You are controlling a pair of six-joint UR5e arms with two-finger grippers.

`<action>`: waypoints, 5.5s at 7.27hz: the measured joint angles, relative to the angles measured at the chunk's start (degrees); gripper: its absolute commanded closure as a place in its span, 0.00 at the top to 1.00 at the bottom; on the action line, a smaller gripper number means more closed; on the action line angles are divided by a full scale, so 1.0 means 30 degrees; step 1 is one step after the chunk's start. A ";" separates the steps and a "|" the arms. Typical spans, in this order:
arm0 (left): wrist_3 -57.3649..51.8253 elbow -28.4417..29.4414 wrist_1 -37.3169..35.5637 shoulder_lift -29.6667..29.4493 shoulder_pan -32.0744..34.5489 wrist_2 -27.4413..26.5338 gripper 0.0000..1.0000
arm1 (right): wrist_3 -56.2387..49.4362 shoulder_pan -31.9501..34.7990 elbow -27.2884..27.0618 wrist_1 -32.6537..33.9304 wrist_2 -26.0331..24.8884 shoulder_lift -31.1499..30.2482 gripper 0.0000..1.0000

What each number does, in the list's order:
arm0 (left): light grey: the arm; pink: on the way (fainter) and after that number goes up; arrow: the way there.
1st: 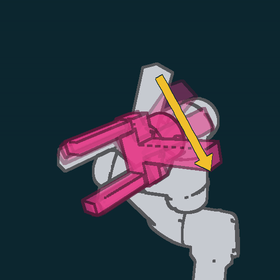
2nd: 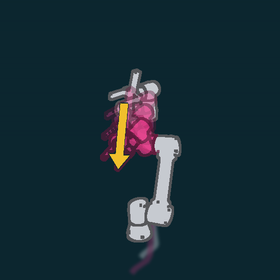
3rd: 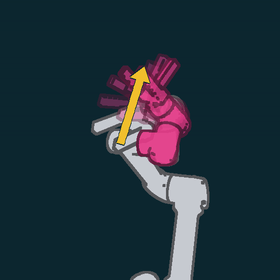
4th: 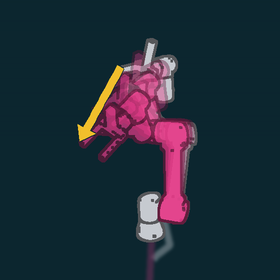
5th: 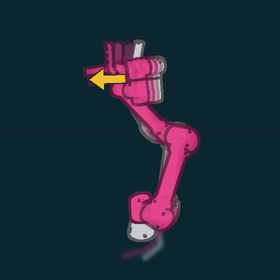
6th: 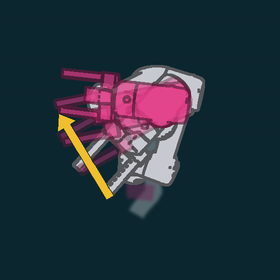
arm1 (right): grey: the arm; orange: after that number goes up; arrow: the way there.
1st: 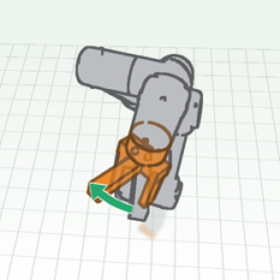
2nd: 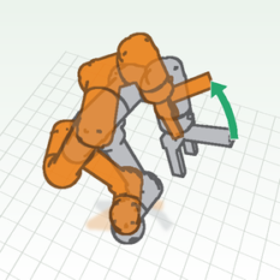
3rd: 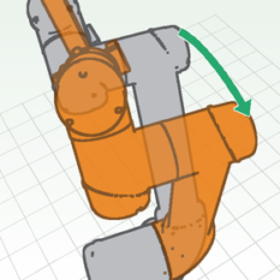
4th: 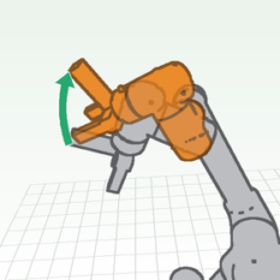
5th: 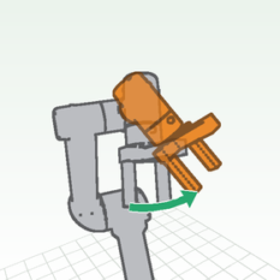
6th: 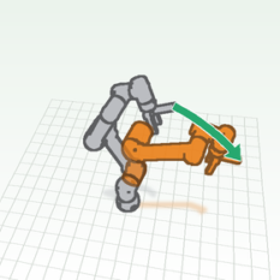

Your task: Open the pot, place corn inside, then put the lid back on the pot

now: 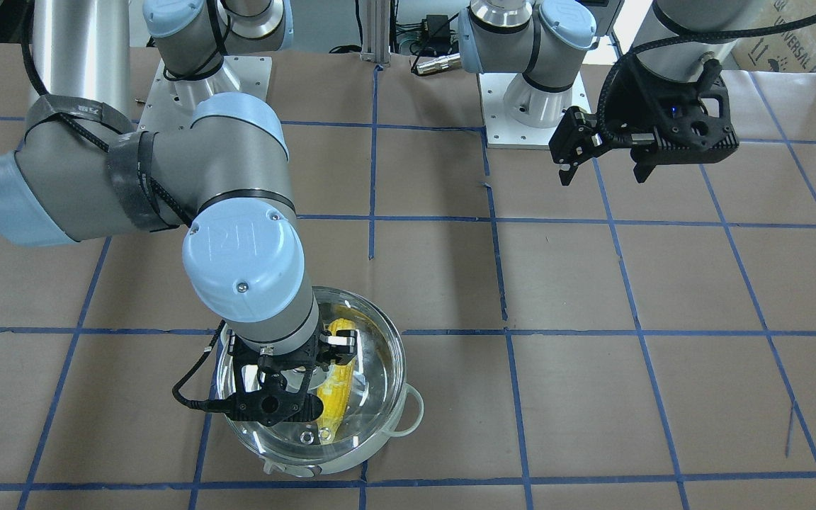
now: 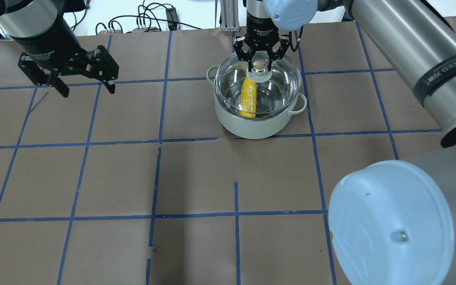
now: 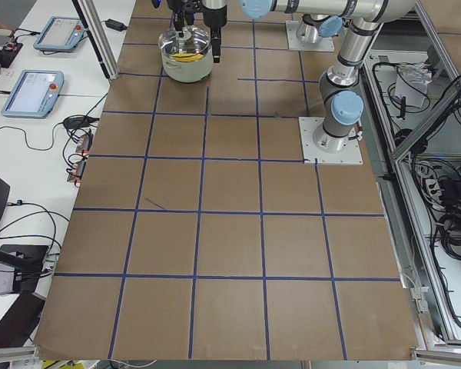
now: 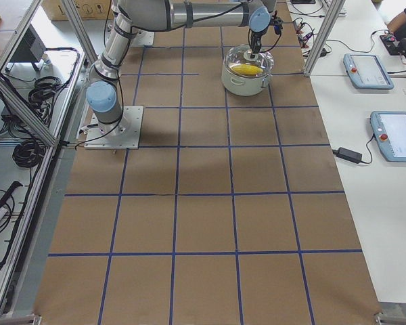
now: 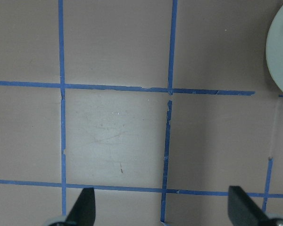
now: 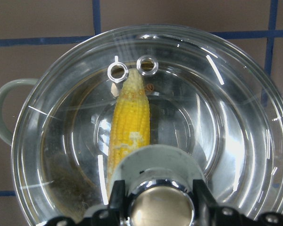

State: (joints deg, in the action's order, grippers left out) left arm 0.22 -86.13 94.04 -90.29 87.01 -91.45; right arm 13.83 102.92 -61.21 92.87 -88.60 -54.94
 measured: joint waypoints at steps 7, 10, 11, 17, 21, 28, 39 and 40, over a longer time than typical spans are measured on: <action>-0.0013 -0.0001 0.0000 -0.0015 0.0000 0.0071 1.00 | 0.0025 0.0037 0.0151 -0.0841 0.0003 -0.0083 0.39; -0.0006 -0.0025 0.0000 -0.0014 0.0000 0.0072 1.00 | 0.0092 0.0057 0.0158 -0.0962 0.0071 -0.0113 0.39; -0.0010 -0.0029 0.0000 -0.0018 0.0000 0.0072 1.00 | 0.0109 0.0093 0.0168 -0.0960 0.0083 -0.0113 0.39; -0.0013 -0.0031 -0.0001 -0.0030 0.0000 0.0072 1.00 | 0.0126 0.0366 0.0086 -0.0902 0.0059 -0.0042 0.39; -0.0014 -0.0031 0.0000 -0.0021 0.0000 0.0087 1.00 | 0.0079 0.0303 0.0097 -0.0713 0.0054 0.0016 0.62; -0.0013 -0.0031 -0.0006 -0.0019 0.0000 0.0101 1.00 | -0.0083 -0.0217 0.0226 -0.0755 -0.0447 -0.0571 1.00; 0.0045 0.0041 -0.0480 -0.0295 -0.0005 0.0032 1.00 | -0.2287 -0.3788 -0.5754 -0.0474 -0.0450 -0.7682 1.00; 0.0045 0.0032 -0.0476 -0.0287 -0.0003 0.0055 1.00 | -0.2274 -0.3782 -0.5768 -0.0386 -0.0427 -0.7673 1.00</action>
State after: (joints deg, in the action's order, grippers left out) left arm 0.35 -86.03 92.61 -91.16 87.00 -91.28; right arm 7.00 91.57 -78.51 91.71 -89.88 -77.95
